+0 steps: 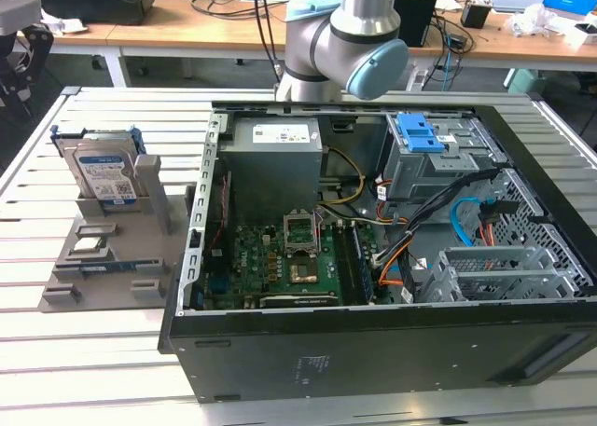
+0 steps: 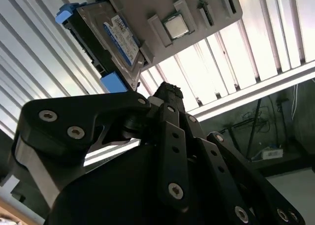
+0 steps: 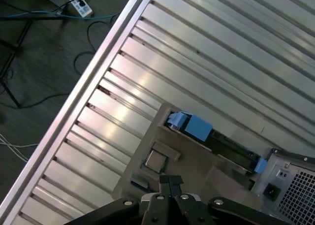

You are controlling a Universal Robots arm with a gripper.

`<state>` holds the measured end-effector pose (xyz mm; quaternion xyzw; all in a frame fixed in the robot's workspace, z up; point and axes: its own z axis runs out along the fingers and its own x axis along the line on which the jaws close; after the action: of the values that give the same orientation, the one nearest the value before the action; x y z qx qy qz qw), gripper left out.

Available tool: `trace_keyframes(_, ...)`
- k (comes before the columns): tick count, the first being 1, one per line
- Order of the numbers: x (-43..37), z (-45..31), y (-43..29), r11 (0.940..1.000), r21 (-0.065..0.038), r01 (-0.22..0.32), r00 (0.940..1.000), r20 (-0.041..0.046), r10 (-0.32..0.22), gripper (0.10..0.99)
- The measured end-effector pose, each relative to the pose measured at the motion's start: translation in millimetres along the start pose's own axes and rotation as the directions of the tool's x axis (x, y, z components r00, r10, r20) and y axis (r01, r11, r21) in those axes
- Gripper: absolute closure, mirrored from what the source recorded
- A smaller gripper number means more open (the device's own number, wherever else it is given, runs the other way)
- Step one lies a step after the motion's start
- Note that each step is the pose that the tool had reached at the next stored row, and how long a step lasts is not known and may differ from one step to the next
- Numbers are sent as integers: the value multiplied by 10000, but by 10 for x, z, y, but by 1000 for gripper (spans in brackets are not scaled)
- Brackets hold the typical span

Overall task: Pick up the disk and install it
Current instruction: 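Pick up the disk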

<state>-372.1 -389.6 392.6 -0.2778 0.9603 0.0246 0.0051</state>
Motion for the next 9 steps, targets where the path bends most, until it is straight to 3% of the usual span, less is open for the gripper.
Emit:
trace_keyframes(4,0,0,0,9981,-15,619,9981,-28,-619,980)
trace_keyframes(9,0,0,0,9898,-38,1426,9898,-62,-1427,980)
